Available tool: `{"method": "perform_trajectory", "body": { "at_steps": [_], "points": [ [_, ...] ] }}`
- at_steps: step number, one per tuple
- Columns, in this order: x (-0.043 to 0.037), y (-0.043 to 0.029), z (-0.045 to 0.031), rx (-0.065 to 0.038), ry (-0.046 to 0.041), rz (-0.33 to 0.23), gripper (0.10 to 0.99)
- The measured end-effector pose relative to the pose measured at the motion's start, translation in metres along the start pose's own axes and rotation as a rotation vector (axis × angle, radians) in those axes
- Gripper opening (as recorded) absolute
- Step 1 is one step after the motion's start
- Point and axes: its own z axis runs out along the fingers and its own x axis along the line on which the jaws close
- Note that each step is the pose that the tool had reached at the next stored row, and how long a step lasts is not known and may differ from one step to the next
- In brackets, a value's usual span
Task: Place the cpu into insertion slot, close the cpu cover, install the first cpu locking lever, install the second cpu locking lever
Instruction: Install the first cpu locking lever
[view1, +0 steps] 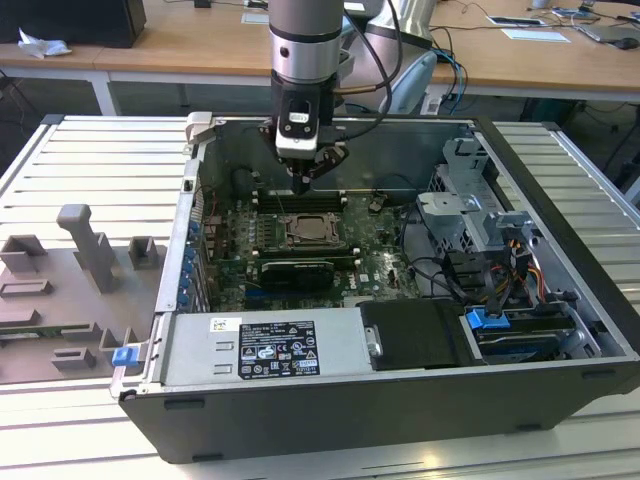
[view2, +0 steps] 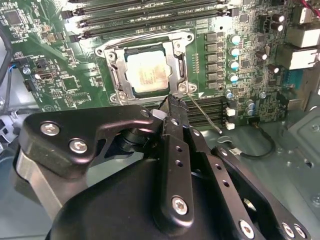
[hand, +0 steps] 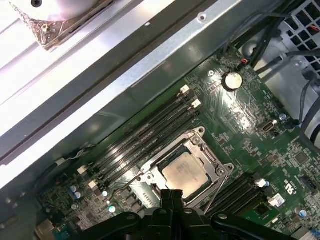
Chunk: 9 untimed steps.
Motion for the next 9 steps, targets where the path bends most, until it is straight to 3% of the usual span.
{"method": "perform_trajectory", "body": {
  "at_steps": [9],
  "points": [
    [0.0, 0.0, 0.0002, 0.001, 0.0022, -0.056, 0.106]
  ]
}}
